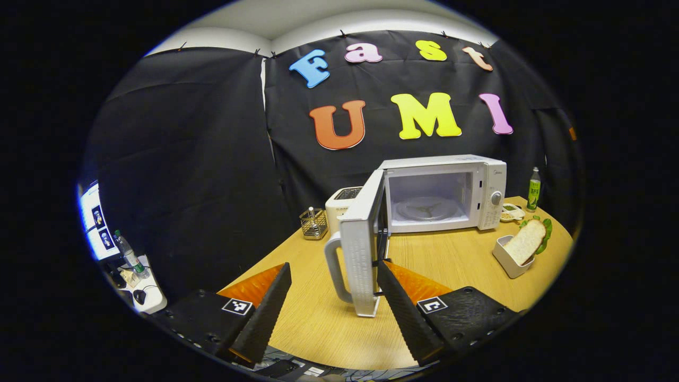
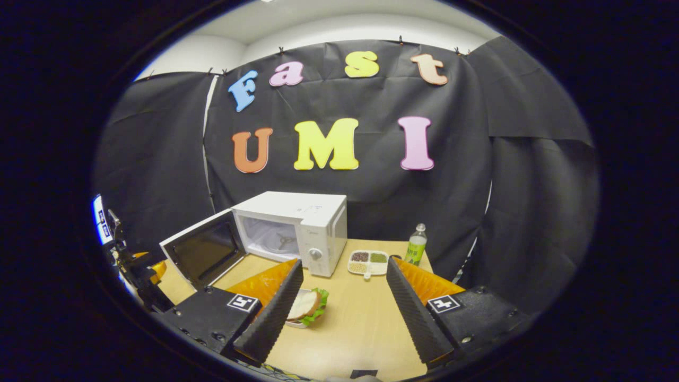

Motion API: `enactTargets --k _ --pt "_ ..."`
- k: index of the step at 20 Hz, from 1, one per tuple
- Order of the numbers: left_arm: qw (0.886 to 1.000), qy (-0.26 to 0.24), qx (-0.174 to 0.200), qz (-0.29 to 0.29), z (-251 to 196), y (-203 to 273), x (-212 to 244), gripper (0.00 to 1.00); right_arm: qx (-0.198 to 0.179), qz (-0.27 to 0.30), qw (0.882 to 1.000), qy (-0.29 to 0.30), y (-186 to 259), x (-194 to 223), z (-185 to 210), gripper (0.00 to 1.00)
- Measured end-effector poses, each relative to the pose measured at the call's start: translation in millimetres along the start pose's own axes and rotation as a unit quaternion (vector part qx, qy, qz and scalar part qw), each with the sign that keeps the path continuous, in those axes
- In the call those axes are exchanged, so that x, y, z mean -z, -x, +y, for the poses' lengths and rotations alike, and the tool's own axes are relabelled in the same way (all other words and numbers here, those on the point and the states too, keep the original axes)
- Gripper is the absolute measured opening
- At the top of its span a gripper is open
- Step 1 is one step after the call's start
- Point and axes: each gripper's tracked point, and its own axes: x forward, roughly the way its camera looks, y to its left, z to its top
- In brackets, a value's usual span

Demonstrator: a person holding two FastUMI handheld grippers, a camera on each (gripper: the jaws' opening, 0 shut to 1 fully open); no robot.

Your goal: Open the microwave oven with the left hand, put the food in, and close the microwave oven.

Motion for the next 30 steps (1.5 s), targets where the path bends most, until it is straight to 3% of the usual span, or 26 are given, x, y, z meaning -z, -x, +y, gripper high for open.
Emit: enactTargets --k 3,7,8,9,14,15,16,17,21,23,24,25,26,27,29,30 --pt "1.000 0.011 0.010 -0.009 -16.3 11.7 -16.2 0.96 -0.027 0.051 0.998 -0.028 -31.0 36.7 0.0 1.00" --pt "0.999 0.017 0.024 -0.016 -45.9 27.2 -37.4 0.96 -0.082 0.115 0.988 -0.063 -74.6 85.3 11.3 0.95" --pt "0.999 0.015 0.026 -0.021 -54.6 31.0 -45.3 0.96 -0.092 0.133 0.985 -0.064 -83.2 101.0 11.8 0.82" --pt "0.999 0.013 0.027 -0.022 -62.1 34.2 -51.5 0.96 -0.107 0.151 0.980 -0.068 -93.3 114.3 15.0 0.93" --pt "0.999 0.022 0.023 -0.019 -97.6 43.9 -72.7 0.96 -0.182 0.246 0.942 -0.135 -141.1 165.9 34.7 0.87" --pt "0.999 0.023 0.016 -0.018 -102.9 45.3 -76.5 0.96 -0.194 0.261 0.934 -0.148 -149.3 172.3 37.3 0.75" --pt "1.000 0.024 0.010 -0.016 -107.3 46.2 -80.0 0.96 -0.204 0.272 0.927 -0.160 -155.7 176.0 39.9 0.84" --pt "1.000 0.024 0.005 -0.016 -112.8 48.1 -83.7 0.96 -0.213 0.286 0.919 -0.168 -162.3 179.9 42.4 0.72" --pt "1.000 0.012 -0.015 -0.014 -128.9 55.1 -95.6 0.96 -0.250 0.331 0.883 -0.219 -179.8 186.7 55.9 0.65" --pt "1.000 0.013 -0.020 -0.011 -135.5 57.5 -97.6 0.96 -0.258 0.347 0.869 -0.243 -184.4 187.9 60.0 0.56" --pt "1.000 0.012 -0.023 -0.008 -137.7 58.4 -97.8 0.96 -0.260 0.351 0.865 -0.249 -183.8 188.0 61.3 0.49" --pt "1.000 0.011 -0.025 -0.007 -139.2 58.9 -97.5 0.96 -0.260 0.355 0.862 -0.252 -184.9 187.5 62.2 0.56" --pt "1.000 0.009 -0.025 -0.009 -140.8 59.8 -99.0 0.97 -0.261 0.359 0.859 -0.254 -183.0 188.2 63.2 0.34" --pt "1.000 0.008 -0.026 -0.010 -140.6 60.5 -100.8 0.97 -0.263 0.360 0.857 -0.258 -183.1 187.7 64.7 0.46" --pt "1.000 0.006 -0.028 -0.008 -137.8 60.1 -100.5 0.97 -0.265 0.366 0.854 -0.258 -180.9 185.7 65.4 0.33" --pt "1.000 0.007 -0.029 -0.007 -135.5 58.9 -99.8 0.96 -0.265 0.363 0.854 -0.261 -182.2 181.9 65.8 0.40"
